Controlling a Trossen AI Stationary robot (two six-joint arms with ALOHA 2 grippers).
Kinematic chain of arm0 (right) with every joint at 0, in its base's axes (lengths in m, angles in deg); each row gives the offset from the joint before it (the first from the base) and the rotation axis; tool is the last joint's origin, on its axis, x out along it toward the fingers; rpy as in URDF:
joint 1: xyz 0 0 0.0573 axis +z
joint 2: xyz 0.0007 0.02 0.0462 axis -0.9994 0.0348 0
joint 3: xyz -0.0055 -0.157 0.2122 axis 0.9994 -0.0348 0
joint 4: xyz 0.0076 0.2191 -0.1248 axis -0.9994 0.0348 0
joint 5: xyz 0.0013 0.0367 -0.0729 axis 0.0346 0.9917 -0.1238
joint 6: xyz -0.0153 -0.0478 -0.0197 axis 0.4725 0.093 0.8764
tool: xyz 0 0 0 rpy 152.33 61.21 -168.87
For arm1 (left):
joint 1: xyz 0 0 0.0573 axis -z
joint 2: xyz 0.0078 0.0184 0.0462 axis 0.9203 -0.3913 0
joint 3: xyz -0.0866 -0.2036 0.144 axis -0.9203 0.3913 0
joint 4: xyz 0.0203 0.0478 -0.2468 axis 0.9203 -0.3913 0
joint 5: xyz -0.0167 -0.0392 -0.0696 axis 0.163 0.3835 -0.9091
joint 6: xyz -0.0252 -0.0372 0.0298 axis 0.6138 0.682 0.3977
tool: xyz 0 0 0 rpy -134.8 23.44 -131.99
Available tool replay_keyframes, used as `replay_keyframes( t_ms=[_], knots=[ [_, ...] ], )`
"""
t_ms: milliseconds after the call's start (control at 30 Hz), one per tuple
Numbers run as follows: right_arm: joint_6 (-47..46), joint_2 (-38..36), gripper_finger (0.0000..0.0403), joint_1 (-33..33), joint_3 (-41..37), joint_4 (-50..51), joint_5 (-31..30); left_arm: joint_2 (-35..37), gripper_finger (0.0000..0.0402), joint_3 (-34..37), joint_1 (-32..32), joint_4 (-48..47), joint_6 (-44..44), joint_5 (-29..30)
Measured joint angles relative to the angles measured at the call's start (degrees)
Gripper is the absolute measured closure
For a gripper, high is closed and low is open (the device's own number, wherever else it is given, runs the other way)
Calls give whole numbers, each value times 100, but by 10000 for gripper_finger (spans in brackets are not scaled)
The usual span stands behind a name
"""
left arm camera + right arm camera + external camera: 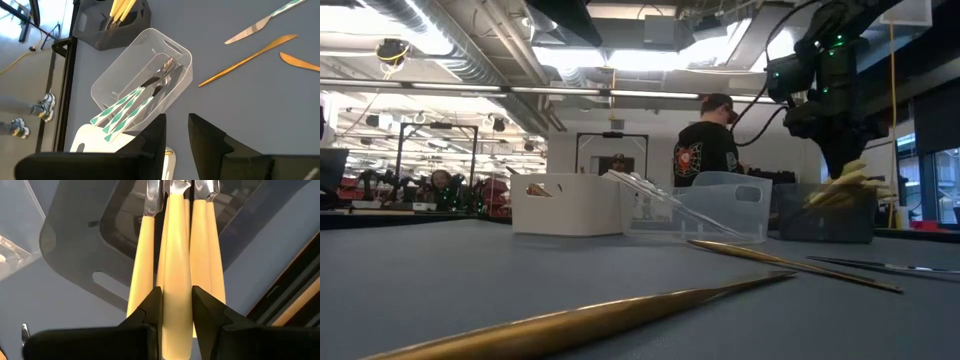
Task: Sort silverware by color (type)
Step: Put the yellow knife into the black bin, then put the gold knife into the white bin
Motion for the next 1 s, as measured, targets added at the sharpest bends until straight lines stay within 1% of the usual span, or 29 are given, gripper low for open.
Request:
replay_keyframes(
  t_ms=[100,667,733,1000],
  knots=[
    [-1,0,338,0,0,-42,-9,0,326,0,-1,-1,123,1],
    [2,0,336,0,0,-92,-57,0,326,0,-1,-4,129,1],
    [5,0,328,0,0,-105,-57,0,326,0,-1,-4,129,1],
    [98,0,266,0,2,-254,-61,0,326,0,-2,-4,134,1]
  ],
)
